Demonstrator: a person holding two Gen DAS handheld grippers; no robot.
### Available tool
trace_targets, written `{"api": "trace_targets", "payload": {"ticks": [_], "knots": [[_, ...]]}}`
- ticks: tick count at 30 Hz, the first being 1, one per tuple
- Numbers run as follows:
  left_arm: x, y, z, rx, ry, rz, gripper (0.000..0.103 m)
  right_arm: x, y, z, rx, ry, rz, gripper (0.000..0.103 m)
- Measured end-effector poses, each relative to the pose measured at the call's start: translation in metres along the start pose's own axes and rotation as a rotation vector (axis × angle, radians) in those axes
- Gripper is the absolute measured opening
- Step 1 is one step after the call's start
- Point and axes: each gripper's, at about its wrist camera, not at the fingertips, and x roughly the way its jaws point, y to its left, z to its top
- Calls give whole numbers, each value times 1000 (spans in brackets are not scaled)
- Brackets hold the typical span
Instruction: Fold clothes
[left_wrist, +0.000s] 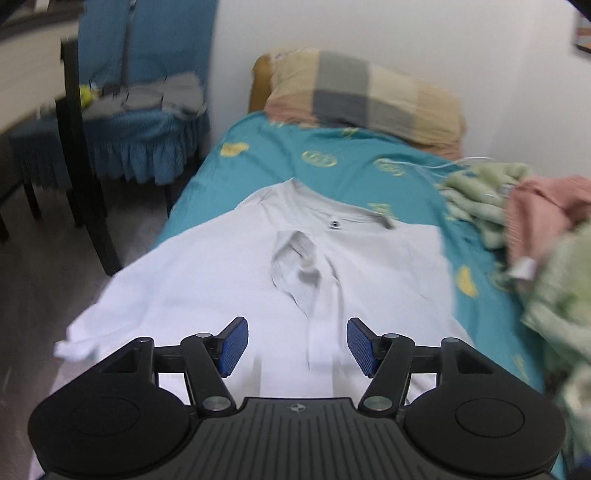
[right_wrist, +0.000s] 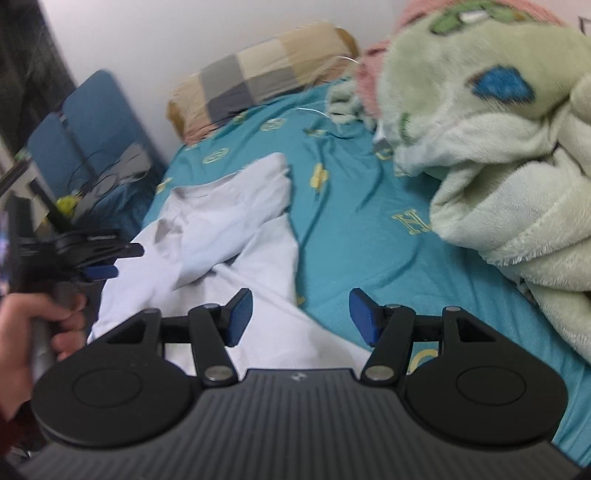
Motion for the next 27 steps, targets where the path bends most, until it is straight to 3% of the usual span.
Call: {"api": "trace_targets", "payload": {"ticks": [9, 11, 16, 22, 27], "knots": [[-152, -31, -101, 109, -117, -23, 66, -46, 8, -15, -80, -35, 94, 62], [-169, -29, -121, 69, -134, -47, 72, -60, 11, -20, -115, -59, 110, 75], [-189, -26, -160, 97, -179, -66, 83, -90, 21, -38, -225, -123, 93, 83], [-185, -14, -170, 93, -205, -112, 101, -95, 28, -44, -253, -148, 92, 83], [-170, -12, -169, 102, -180, -108, 102, -85, 23, -38, -198, -131, 67, 83]]}}
